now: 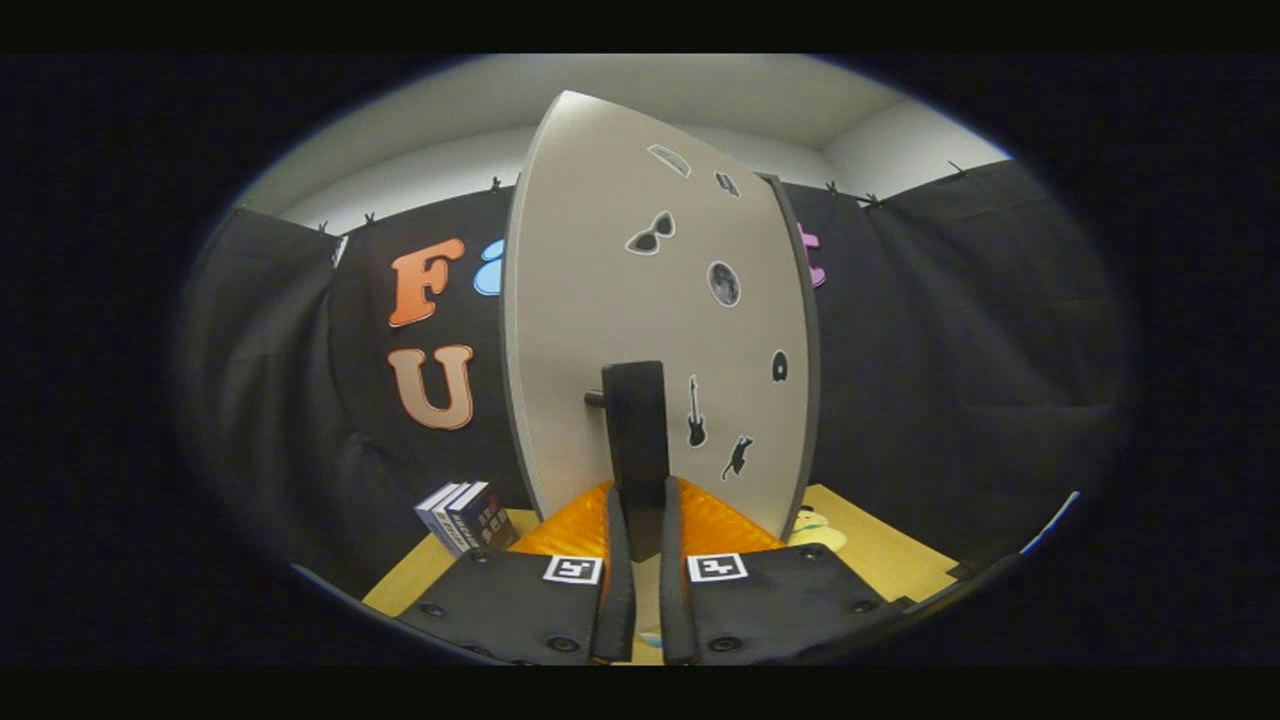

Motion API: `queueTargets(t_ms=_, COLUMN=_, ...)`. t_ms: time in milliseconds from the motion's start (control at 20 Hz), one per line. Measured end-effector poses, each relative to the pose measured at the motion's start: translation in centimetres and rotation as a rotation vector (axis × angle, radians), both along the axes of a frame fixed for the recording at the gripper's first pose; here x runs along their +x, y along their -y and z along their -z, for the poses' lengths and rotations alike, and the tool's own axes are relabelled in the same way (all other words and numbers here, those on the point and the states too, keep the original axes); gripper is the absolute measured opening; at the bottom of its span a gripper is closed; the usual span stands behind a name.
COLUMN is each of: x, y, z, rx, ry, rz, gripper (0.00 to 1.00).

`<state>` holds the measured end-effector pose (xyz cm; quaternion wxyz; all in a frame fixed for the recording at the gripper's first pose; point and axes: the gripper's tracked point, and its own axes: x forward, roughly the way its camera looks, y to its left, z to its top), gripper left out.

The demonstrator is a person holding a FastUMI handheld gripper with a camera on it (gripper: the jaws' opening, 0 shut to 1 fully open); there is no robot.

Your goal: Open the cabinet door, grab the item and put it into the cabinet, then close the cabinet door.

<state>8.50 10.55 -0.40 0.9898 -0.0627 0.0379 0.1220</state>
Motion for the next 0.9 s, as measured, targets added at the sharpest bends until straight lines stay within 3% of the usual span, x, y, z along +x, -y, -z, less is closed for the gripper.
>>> queueTargets(t_ms=100, x=-1.5, y=2.2, z=-0.6, rx=-0.007, ry=0.005, rz=0.01, gripper=0.12)
queueTargets(t_ms=500, x=-2.9, y=7.9, z=-1.6, rx=0.015, ry=0.017, rz=0.1, gripper=0.11)
queueTargets(t_ms=900, x=-3.9, y=12.2, z=-2.2, rx=0.027, ry=0.021, rz=0.142, gripper=0.1)
